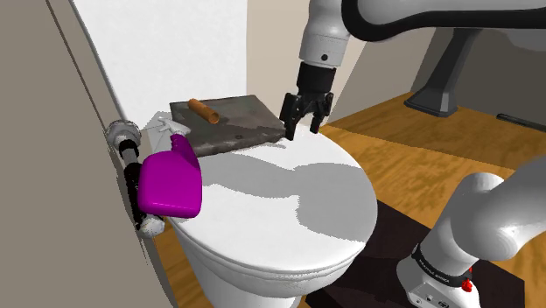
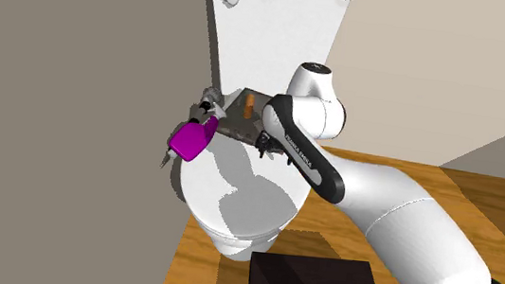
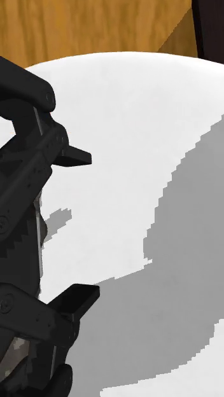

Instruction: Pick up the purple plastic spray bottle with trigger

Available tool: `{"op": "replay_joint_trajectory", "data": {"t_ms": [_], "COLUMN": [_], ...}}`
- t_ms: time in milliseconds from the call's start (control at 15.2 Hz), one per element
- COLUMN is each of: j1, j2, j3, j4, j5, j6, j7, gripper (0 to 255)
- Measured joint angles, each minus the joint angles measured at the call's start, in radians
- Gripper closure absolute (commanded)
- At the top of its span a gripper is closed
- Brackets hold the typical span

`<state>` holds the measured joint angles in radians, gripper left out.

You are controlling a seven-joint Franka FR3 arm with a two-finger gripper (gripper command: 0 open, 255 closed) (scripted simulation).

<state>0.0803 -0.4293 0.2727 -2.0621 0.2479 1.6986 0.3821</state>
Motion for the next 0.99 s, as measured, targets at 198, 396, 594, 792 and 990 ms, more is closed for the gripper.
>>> {"op": "replay_joint_trajectory", "data": {"t_ms": [198,396,594,792,990], "j1": [0.006,0.013,0.022,0.043,0.086], "j2": [0.084,0.176,0.293,0.424,0.549], "j3": [0.055,0.106,0.154,0.196,0.229], "j4": [0.082,0.173,0.296,0.445,0.594], "j5": [-0.005,-0.025,-0.067,-0.128,-0.198], "j6": [0.021,0.038,0.044,0.032,0.009], "j7": [0.083,0.168,0.254,0.346,0.442], "gripper": [0,0,0,0,0]}}
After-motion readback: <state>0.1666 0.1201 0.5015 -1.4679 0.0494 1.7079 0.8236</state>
